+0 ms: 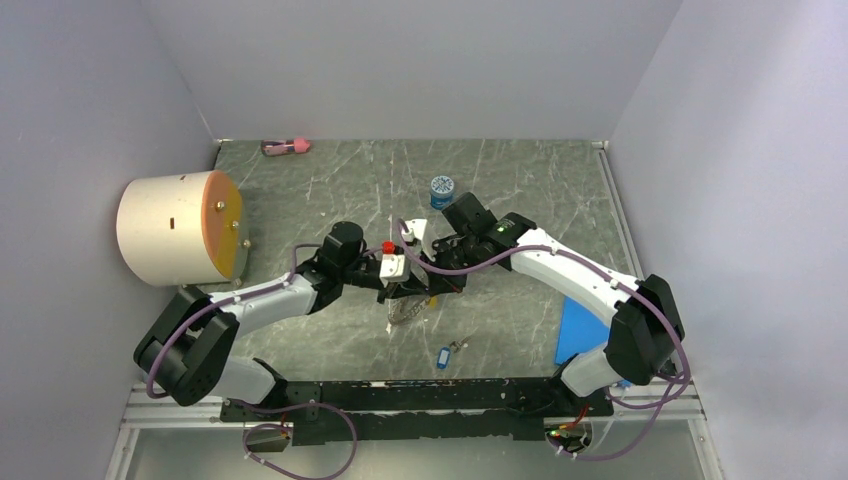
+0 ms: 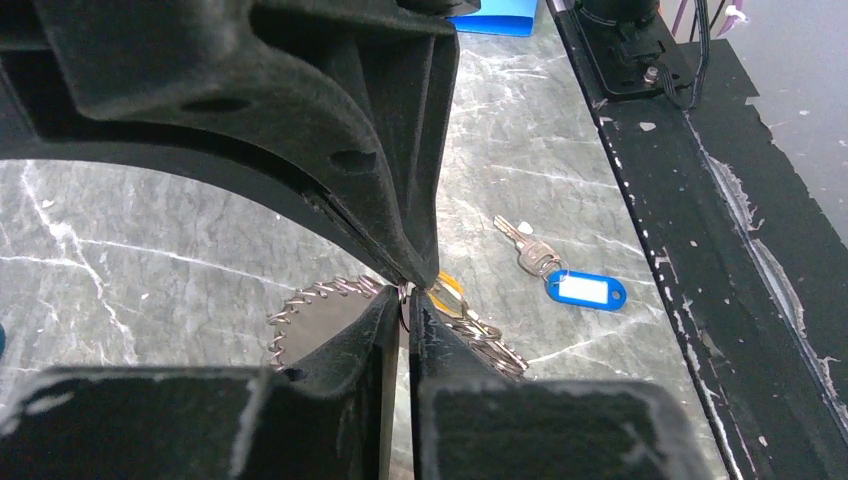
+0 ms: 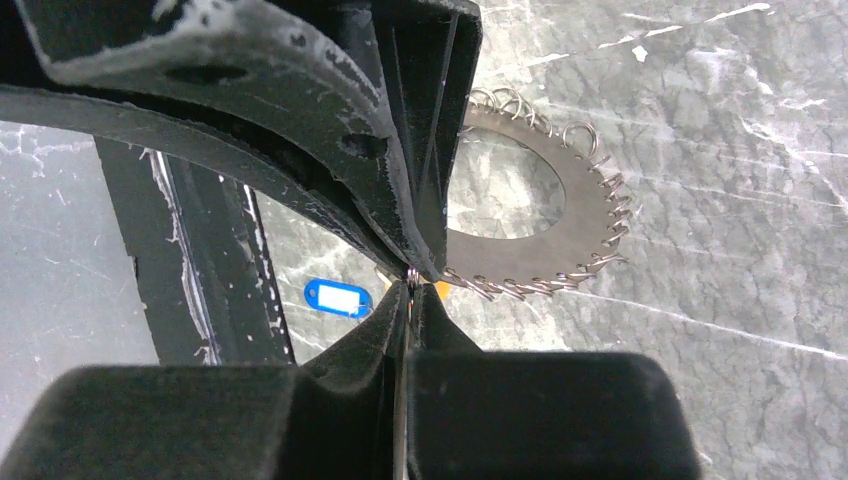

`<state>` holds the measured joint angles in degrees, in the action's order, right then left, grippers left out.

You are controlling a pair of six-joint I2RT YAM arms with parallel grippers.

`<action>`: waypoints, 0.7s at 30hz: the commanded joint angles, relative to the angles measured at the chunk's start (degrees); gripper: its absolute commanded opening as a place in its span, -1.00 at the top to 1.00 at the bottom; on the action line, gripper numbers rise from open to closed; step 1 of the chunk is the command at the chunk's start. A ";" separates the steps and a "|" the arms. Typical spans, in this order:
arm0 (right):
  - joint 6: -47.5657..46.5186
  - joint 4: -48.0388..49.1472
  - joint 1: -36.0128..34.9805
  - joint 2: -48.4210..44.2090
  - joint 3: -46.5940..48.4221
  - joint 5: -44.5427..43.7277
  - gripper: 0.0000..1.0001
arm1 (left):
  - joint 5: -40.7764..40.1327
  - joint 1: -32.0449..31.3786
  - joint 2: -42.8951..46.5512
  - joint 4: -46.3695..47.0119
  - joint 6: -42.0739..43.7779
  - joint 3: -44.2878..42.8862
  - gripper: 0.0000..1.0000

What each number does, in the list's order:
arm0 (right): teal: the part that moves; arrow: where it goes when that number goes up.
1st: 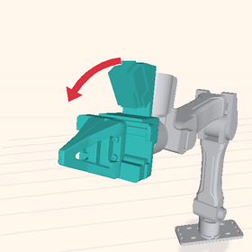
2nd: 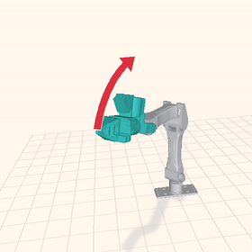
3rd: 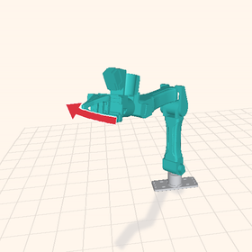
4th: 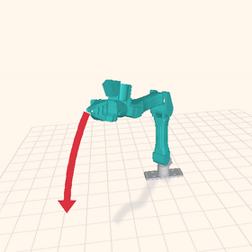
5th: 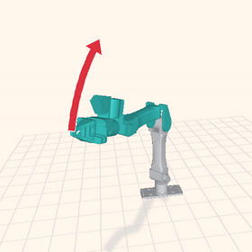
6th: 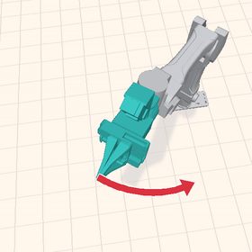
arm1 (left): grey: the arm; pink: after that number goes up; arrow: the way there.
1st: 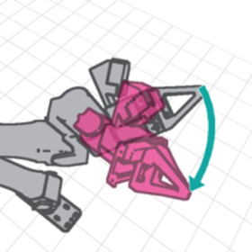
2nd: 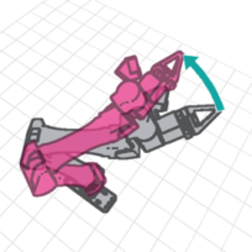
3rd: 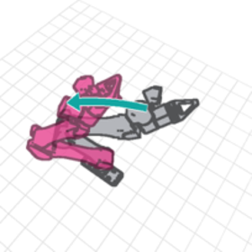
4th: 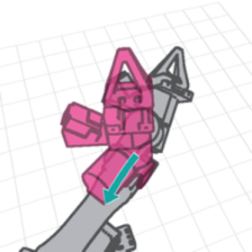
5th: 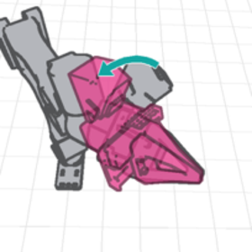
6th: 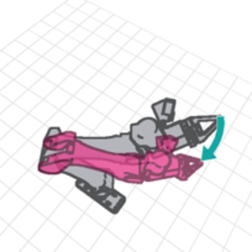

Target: Put the keys on the keyring

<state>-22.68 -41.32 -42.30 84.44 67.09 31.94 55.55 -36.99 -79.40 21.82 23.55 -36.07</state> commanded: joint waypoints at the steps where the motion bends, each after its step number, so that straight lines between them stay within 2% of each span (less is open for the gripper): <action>1: -0.97 2.51 -0.28 -0.95 0.76 1.98 1.00 | -0.05 -0.89 -0.06 -2.06 2.32 -2.27 0.82; 3: -0.80 2.56 -0.32 -0.87 0.72 1.86 1.00 | 0.14 -1.03 -0.35 -2.69 2.41 -2.61 0.94; 7: 0.10 3.15 -0.33 -0.95 0.86 1.34 1.00 | -0.39 -1.11 -0.58 -3.10 1.41 -2.84 0.95; 11: 2.55 5.36 -0.22 -2.48 1.21 0.63 0.50 | -2.50 -1.07 0.34 0.49 -2.54 -0.75 0.95; 15: 6.00 12.23 1.93 -6.44 -2.17 3.26 -0.06 | -5.78 -0.89 1.52 8.02 -8.60 2.05 0.95; 18: 10.52 19.61 5.82 -10.52 -6.66 8.67 -0.26 | -6.24 -0.52 2.25 13.14 -12.84 3.60 0.95; 21: 14.97 26.81 9.66 -14.47 -11.15 14.71 -0.32 | -6.74 0.31 2.89 19.78 -17.05 5.47 0.95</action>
<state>-14.39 -27.62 -36.67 75.05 59.99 37.69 50.06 -37.50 -79.15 29.23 14.26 -32.14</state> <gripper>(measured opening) 0.647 0.032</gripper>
